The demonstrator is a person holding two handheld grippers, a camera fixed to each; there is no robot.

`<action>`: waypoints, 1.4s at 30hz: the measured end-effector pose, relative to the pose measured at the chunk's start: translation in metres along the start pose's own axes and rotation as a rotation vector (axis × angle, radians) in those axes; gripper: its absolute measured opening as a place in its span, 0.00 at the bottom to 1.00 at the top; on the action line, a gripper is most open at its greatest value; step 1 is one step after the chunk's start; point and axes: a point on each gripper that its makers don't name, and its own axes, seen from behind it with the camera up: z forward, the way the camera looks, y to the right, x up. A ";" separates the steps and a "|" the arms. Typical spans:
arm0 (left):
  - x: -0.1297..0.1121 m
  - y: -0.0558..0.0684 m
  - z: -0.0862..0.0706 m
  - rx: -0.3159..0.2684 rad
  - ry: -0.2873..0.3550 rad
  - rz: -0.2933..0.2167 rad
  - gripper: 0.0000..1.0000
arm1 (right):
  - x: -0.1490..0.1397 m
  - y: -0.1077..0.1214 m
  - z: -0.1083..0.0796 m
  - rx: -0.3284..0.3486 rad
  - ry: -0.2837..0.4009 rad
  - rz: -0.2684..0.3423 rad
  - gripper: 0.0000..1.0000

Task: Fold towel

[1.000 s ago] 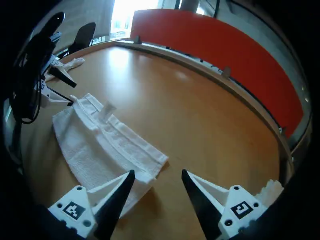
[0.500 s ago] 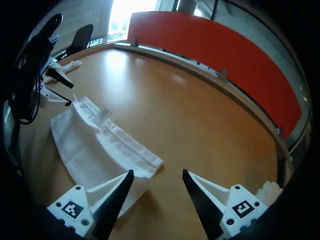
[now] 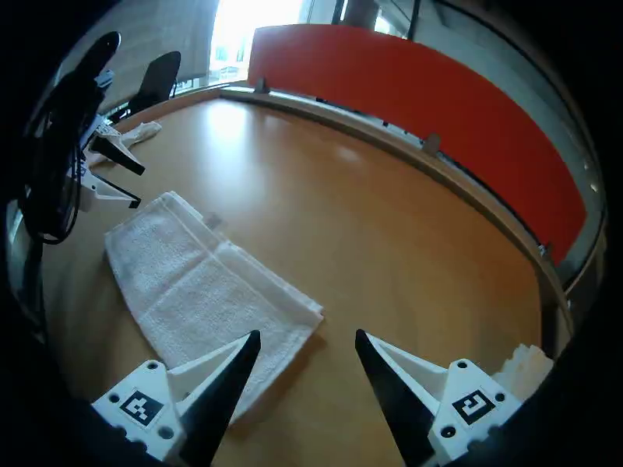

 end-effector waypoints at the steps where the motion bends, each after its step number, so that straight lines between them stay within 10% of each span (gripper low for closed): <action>1: -0.001 0.001 -0.001 0.000 -0.001 -0.002 0.96 | -0.001 -0.002 -0.001 0.001 0.000 0.001 0.94; 24: -0.045 0.011 -0.032 0.032 -0.020 -0.103 0.96 | -0.031 -0.034 -0.038 0.029 -0.008 0.030 0.94; 42: -0.066 -0.008 -0.058 0.109 0.004 -0.220 0.96 | -0.028 -0.046 -0.031 0.075 -0.014 -0.005 0.94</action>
